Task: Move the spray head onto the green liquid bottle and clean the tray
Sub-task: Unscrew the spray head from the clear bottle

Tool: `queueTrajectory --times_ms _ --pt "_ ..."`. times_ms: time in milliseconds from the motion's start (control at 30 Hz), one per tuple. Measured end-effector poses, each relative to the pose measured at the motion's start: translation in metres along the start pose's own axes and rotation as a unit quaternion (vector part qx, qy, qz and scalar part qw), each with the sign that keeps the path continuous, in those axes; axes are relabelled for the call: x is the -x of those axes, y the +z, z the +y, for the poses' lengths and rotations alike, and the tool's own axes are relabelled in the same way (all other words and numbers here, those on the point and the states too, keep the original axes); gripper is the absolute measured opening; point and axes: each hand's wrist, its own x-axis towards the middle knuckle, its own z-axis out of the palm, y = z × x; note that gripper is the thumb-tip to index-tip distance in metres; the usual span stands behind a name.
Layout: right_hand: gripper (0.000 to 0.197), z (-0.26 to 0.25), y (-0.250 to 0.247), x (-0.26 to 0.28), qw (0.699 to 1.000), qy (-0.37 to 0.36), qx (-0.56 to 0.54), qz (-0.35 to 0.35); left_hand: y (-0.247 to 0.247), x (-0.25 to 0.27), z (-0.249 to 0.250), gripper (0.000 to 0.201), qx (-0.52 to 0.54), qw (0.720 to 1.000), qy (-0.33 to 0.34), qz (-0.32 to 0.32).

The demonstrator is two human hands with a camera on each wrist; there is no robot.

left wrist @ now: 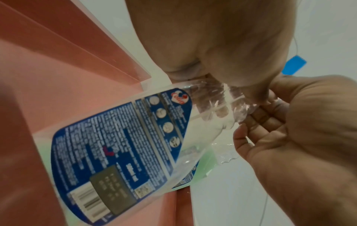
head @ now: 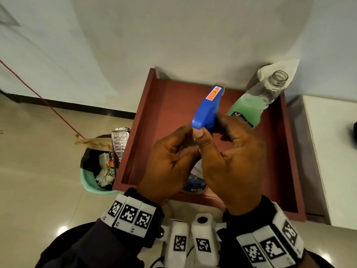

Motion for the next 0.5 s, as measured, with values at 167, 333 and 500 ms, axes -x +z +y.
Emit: queueTrajectory --times_ms 167,333,500 --pt "0.031 0.0035 0.0014 -0.0024 0.995 0.029 -0.070 -0.071 -0.0039 -0.0008 -0.0013 0.054 -0.018 1.000 -0.015 -0.001" --pt "0.024 0.0025 0.0044 -0.0021 0.978 0.089 -0.186 -0.032 -0.0032 -0.0021 0.0030 0.052 -0.051 0.999 -0.016 0.005" --pt "0.025 0.0066 0.0072 0.0015 0.978 0.059 -0.192 -0.048 -0.0036 -0.0022 0.0033 0.059 -0.031 0.999 -0.027 0.006"
